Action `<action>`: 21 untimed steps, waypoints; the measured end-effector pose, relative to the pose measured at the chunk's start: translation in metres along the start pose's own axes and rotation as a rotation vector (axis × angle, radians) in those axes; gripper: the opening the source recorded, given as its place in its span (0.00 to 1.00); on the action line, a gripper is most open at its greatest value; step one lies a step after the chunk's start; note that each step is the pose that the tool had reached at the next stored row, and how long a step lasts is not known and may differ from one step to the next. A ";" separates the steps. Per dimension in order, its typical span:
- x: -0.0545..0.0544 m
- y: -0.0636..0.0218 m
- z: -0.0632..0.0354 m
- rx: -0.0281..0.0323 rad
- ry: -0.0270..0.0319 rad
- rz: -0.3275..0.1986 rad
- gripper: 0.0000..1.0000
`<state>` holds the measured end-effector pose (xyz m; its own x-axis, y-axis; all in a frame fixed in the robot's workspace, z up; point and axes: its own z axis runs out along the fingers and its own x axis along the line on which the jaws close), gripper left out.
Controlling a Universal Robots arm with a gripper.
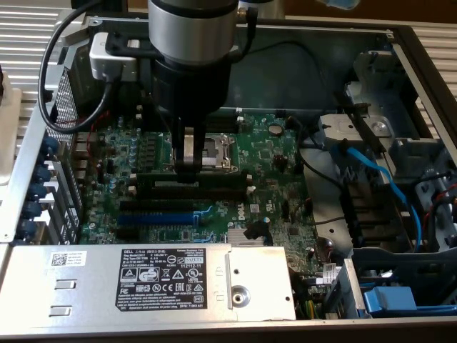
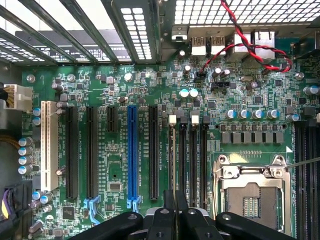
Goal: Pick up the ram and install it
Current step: 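Insert the ram into the slot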
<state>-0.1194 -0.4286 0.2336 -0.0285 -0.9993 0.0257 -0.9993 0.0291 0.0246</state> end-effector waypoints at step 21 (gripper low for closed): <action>-0.001 0.0005 0.0032 0.0000 0.0000 0.000 0.12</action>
<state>-0.1199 -0.4281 0.2304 -0.0287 -0.9993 0.0257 -0.9993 0.0293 0.0246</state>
